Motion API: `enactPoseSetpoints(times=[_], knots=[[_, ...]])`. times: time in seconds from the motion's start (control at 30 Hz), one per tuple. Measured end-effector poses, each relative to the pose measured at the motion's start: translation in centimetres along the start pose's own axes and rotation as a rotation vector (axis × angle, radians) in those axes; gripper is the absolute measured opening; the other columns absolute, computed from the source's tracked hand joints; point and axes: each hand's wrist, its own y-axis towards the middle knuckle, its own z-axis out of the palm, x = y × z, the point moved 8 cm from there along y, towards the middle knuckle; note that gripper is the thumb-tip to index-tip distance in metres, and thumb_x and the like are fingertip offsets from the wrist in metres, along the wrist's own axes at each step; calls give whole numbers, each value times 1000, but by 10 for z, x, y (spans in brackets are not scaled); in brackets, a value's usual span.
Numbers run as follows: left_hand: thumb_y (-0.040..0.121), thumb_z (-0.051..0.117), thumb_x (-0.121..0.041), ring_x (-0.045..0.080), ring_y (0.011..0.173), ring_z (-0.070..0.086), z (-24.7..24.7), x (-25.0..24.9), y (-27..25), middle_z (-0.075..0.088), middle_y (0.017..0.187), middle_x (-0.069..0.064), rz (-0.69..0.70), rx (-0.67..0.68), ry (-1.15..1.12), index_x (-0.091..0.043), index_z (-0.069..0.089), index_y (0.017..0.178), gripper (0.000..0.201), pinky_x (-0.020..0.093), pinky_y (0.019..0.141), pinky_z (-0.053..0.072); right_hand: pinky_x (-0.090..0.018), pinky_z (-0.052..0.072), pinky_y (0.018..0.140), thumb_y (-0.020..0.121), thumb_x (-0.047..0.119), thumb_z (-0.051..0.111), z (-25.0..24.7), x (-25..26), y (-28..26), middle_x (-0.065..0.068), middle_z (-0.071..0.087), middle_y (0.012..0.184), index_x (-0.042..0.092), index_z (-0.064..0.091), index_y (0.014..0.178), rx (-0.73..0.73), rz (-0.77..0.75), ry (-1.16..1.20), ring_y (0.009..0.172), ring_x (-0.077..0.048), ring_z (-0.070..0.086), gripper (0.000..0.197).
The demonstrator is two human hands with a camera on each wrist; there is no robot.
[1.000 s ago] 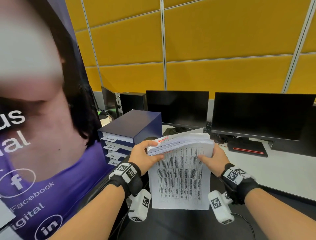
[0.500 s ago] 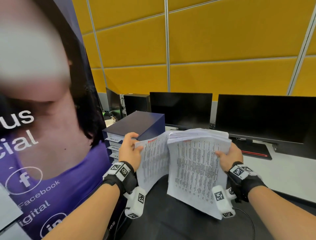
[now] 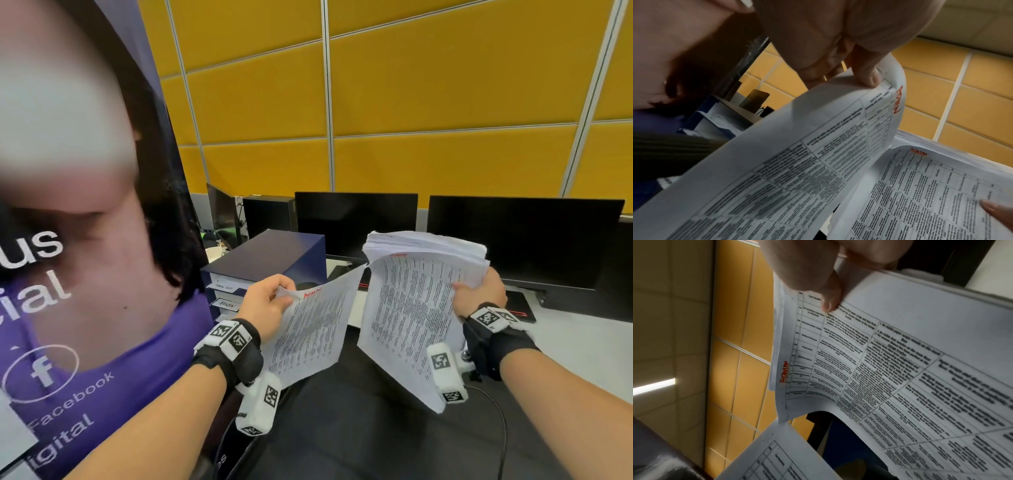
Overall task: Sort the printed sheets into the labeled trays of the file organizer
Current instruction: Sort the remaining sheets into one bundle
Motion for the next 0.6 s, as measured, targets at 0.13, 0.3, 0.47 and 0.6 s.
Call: enactPoseSetpoints(times=[0.13,0.3,0.47,0.6], knots=[[83,58,4,14,56,41,8,-13,1,54,69,2,41,82,20,-28,58,68,36,28,58,38,-46,47,92,85,-1,60,2,0,-1,-16,61,117,10,54,116,27,17,5,110,-35,56,34],[85,53,4,17,60,44,3,-10,1,53,69,4,1,70,-13,-27,56,67,36,31,60,39,-44,47,91,84,1,62,2,2,-2,-17,60,119,9,53,118,4,35,-1,110,-36,56,35],[88,52,2,22,71,62,-2,-5,0,63,77,8,-43,28,-75,-26,58,72,33,36,69,52,-45,46,94,83,1,63,7,7,-5,-17,60,121,8,55,119,84,-7,12,113,-35,55,37],[90,56,-4,22,81,67,1,-9,-1,69,88,9,-58,-101,-175,-25,59,79,23,37,76,56,-41,46,90,79,3,69,29,26,-24,-11,63,115,14,60,112,332,-111,68,102,-25,59,36]])
